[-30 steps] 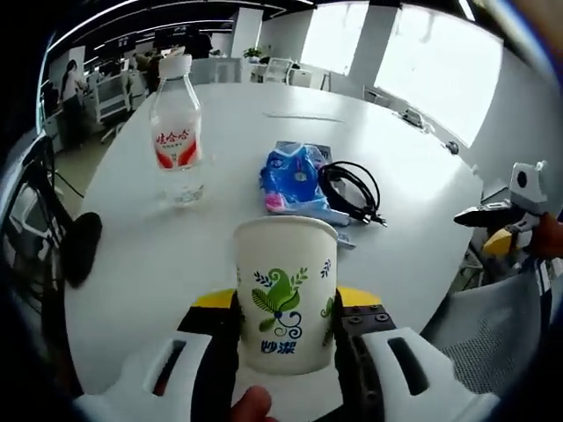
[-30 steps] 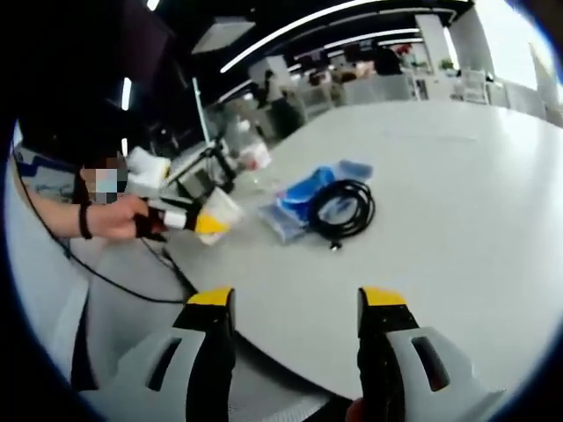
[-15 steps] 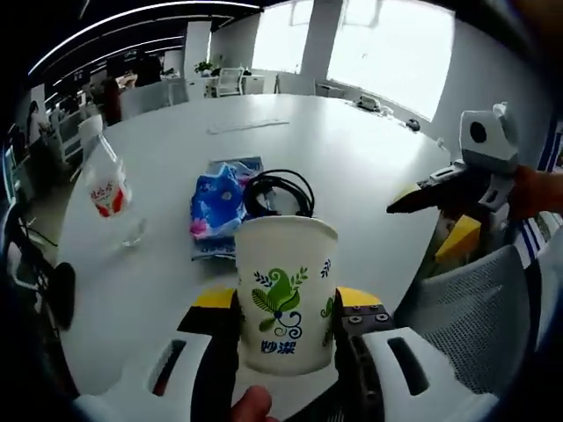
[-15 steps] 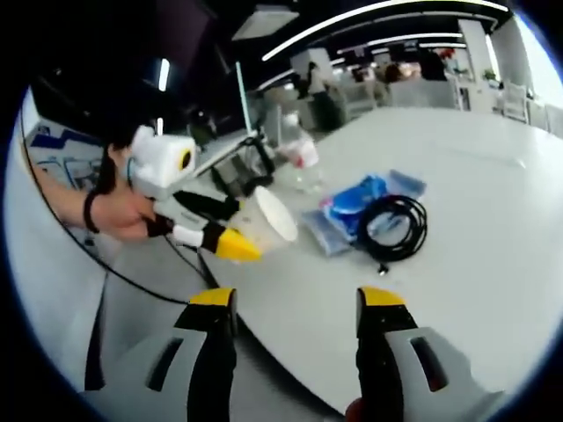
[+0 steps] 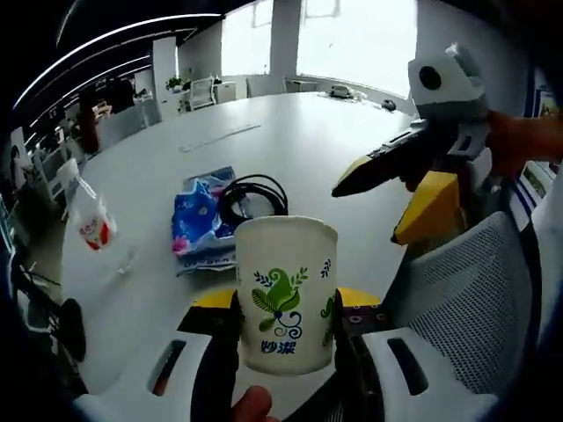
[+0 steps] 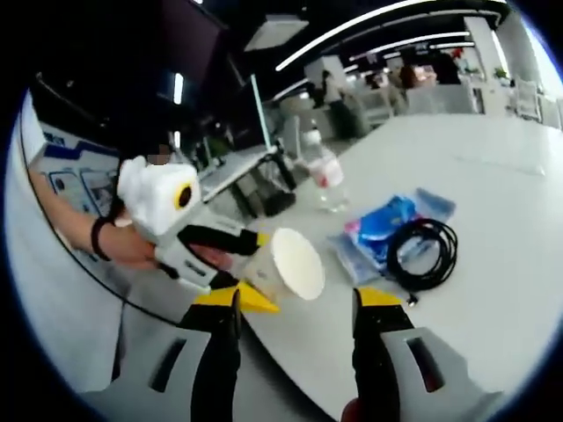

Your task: Arrange the tabletop items into an orderly group along one side of the table until the central work area is clear of visible clutter.

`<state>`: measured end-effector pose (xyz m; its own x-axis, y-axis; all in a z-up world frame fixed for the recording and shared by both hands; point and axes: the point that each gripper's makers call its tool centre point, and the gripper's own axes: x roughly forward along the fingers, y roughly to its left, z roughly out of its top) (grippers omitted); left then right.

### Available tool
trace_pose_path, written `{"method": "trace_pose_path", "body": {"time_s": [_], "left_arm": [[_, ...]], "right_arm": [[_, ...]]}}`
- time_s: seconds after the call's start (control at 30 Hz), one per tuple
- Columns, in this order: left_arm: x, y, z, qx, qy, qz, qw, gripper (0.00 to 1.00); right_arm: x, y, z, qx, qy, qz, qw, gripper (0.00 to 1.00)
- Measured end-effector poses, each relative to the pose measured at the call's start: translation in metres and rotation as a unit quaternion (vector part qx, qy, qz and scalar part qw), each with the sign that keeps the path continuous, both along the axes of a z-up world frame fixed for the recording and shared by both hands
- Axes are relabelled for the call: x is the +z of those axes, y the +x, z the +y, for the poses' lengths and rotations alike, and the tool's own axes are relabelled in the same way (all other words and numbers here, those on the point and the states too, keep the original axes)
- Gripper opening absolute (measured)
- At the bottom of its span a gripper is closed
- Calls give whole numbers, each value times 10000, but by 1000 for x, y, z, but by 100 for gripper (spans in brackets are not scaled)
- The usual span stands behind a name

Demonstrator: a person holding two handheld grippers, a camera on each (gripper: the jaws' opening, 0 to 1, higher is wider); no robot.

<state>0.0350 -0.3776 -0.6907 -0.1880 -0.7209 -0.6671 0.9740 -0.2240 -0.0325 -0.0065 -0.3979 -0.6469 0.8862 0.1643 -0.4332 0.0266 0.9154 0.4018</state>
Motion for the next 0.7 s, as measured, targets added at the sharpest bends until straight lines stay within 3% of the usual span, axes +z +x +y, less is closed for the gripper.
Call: {"method": "trace_pose_path", "body": {"time_s": [0.43,0.7], "left_arm": [[9,-31,-6,-1017,-194,-591,9929,41],[9,-36,-6,-1342,-213,-800,9875,41]], "right_arm": [[6,15,21,302,366,-172,9987,38],[9,17,28,399,514,-208,9977,27]]}}
